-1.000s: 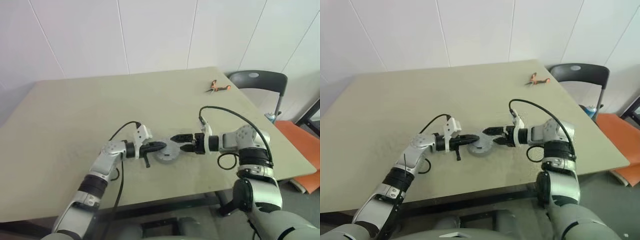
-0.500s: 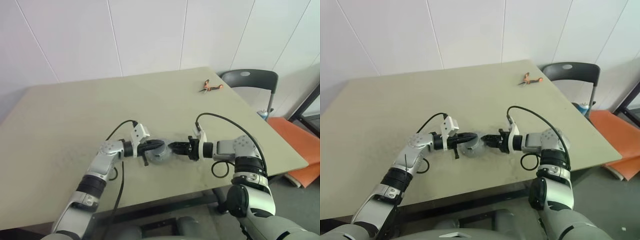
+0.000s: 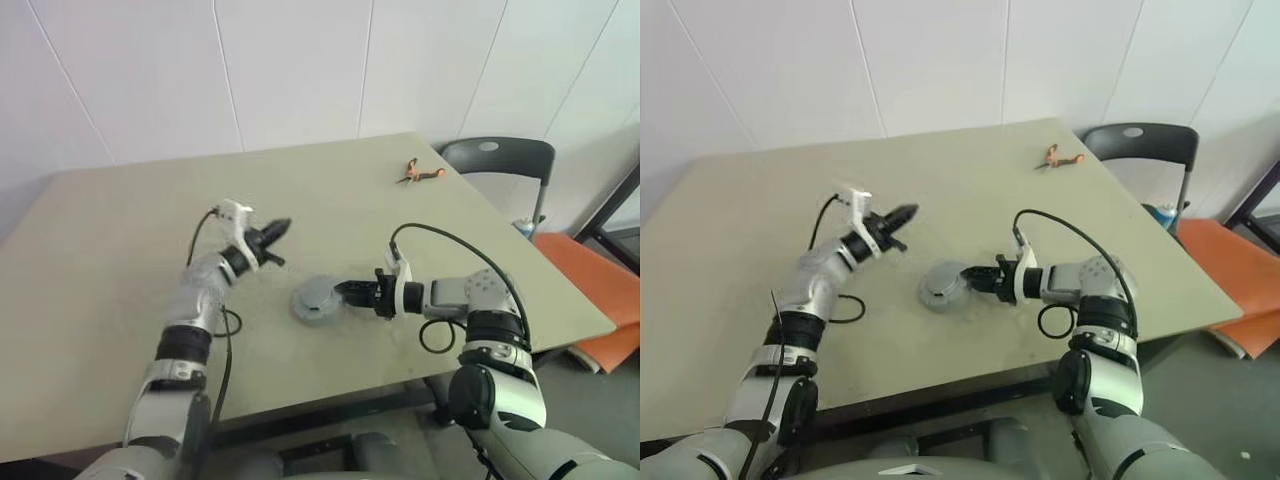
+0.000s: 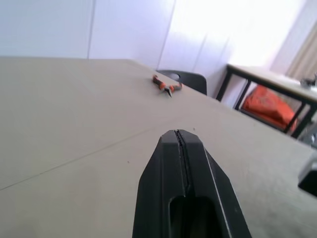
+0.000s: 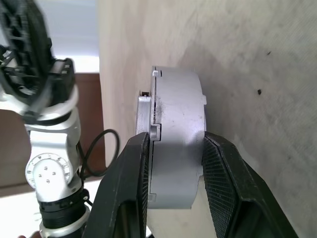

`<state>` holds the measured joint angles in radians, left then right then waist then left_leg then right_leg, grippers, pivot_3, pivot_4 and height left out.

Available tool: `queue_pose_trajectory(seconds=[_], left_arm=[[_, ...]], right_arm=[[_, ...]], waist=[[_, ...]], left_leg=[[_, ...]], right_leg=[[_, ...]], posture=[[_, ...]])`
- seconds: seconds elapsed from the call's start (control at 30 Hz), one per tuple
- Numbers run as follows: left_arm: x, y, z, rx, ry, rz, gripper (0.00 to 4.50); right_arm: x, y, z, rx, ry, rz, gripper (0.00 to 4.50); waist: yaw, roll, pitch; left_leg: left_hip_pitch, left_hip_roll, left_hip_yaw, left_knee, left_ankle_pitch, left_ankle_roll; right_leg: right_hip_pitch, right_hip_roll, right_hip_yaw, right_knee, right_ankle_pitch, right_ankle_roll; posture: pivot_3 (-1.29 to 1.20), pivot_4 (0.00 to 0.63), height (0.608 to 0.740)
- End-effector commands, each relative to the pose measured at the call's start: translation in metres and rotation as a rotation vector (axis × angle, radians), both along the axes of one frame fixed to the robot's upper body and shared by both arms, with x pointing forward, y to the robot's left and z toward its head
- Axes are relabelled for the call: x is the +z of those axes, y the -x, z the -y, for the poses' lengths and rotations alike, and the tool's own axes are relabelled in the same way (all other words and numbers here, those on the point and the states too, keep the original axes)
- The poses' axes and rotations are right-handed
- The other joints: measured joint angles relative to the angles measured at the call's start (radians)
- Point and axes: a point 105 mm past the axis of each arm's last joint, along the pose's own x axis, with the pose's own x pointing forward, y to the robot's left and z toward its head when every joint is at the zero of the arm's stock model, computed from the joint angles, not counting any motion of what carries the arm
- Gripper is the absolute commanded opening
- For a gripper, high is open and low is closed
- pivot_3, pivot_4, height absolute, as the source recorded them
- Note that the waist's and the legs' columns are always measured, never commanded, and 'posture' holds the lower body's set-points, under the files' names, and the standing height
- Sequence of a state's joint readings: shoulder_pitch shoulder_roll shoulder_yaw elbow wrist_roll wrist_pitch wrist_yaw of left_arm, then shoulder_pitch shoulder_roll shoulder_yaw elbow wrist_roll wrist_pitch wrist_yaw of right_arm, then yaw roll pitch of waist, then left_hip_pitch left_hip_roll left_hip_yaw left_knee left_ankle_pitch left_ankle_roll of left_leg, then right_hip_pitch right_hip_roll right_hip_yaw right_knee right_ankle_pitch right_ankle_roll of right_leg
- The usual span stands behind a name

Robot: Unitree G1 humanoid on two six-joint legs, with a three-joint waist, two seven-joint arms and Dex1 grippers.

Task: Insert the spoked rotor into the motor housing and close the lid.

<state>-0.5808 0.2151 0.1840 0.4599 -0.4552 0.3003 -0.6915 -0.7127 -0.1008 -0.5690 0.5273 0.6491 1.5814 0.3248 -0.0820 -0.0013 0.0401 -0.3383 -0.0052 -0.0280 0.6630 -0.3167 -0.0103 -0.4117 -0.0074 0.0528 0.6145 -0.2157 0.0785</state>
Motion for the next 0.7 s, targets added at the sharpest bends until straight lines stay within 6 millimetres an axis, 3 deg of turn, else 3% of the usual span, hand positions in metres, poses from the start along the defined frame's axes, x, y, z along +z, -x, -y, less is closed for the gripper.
queue_pose_trajectory(seconds=[0.03,0.2,0.37,0.47,0.57,0.7], left_arm=[[-0.004,0.007,-0.013,0.028,0.052,-0.085,0.0],[-0.033,0.026,-0.046,0.14,0.104,-0.228,0.0],[-0.03,0.045,-0.078,0.241,0.302,-0.279,0.0],[-0.025,0.055,-0.1,0.33,0.396,-0.26,0.55],[-0.016,0.063,-0.11,0.381,0.532,-0.246,1.53],[-0.02,0.069,-0.111,0.414,0.619,-0.289,2.9]], right_arm=[[-0.003,-0.012,-0.015,-0.052,-0.009,0.008,1.21],[0.006,-0.038,-0.036,-0.162,-0.08,0.045,1.21],[0.024,-0.057,-0.06,-0.192,-0.137,0.108,1.21],[0.031,-0.066,-0.072,-0.218,-0.159,0.128,1.21],[0.037,-0.07,-0.086,-0.226,-0.18,0.143,1.21],[0.041,-0.073,-0.101,-0.234,-0.201,0.158,1.21]], waist=[[-0.014,0.0,0.0],[-0.047,0.0,0.001],[-0.044,-0.001,0.002],[-0.044,-0.001,0.002],[-0.04,-0.002,0.002],[-0.036,-0.002,0.002]], left_leg=[[0.0,0.0,0.0,0.0,0.0,0.0],[0.002,0.002,-0.001,0.0,0.0,0.0],[0.0,0.006,-0.004,0.0,0.0,0.0],[-0.004,0.006,-0.004,0.0,0.0,0.0],[-0.006,0.007,-0.003,-0.001,0.0,0.0],[-0.008,0.004,-0.003,0.0,0.0,0.0]], right_leg=[[0.0,0.001,0.0,0.0,0.0,0.0],[0.0,0.004,0.002,0.002,0.001,-0.002],[-0.01,0.012,0.002,0.003,0.003,-0.005],[-0.014,0.012,0.002,0.004,0.004,-0.007],[-0.015,0.01,0.004,0.0,0.004,-0.008],[-0.015,0.005,0.003,-0.001,0.005,-0.008]], posture=[[0.0,0.0,0.74],[0.0,0.0,0.74],[0.0,0.0,0.74],[0.0,0.0,0.74],[0.0,0.0,0.74],[0.0,0.0,0.74]])
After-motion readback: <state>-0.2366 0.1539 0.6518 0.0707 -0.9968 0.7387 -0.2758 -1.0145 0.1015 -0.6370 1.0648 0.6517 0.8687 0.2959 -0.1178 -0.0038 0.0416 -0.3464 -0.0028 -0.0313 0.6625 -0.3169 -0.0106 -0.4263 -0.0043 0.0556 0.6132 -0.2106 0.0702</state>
